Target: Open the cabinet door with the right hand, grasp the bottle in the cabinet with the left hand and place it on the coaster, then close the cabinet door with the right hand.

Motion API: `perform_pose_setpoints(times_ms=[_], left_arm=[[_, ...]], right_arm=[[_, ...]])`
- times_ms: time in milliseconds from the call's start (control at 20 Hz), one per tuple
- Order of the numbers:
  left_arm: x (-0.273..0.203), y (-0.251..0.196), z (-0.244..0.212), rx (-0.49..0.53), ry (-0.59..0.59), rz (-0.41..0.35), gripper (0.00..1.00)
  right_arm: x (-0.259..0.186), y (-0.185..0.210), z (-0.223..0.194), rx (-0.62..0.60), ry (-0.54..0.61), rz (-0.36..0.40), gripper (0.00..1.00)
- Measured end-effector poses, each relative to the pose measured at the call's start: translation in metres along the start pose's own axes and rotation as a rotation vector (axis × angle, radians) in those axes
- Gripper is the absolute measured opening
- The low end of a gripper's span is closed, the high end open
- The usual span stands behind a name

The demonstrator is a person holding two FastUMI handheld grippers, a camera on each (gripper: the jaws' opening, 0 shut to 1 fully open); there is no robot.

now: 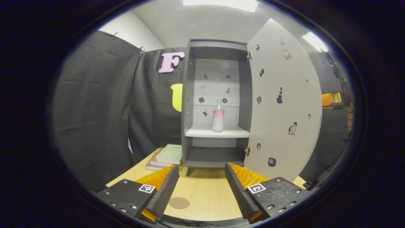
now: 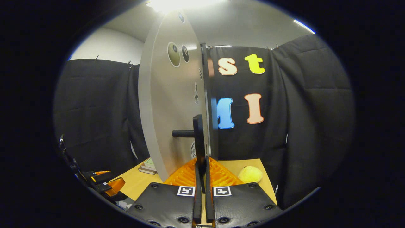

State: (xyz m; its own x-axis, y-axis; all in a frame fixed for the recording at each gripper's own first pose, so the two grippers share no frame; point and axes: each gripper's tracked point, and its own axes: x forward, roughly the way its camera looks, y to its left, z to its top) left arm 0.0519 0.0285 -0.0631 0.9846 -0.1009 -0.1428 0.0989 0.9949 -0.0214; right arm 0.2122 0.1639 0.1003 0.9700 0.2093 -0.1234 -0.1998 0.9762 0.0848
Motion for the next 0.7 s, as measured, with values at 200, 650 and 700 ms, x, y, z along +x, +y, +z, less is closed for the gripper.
perform_pose_setpoints(times_ms=[200,650,700], left_arm=[[0.034,0.025,0.003,-0.015,0.011,-0.090,0.90],[0.084,0.056,0.017,0.001,-0.006,-0.271,0.87],[0.088,0.057,0.018,0.001,-0.011,-0.288,0.87]], right_arm=[[-0.011,0.005,-0.006,0.098,-0.003,-0.088,0.07],[-0.045,-0.037,0.001,0.118,-0.043,-0.431,0.00],[-0.051,-0.040,0.000,0.116,-0.047,-0.462,0.02]])
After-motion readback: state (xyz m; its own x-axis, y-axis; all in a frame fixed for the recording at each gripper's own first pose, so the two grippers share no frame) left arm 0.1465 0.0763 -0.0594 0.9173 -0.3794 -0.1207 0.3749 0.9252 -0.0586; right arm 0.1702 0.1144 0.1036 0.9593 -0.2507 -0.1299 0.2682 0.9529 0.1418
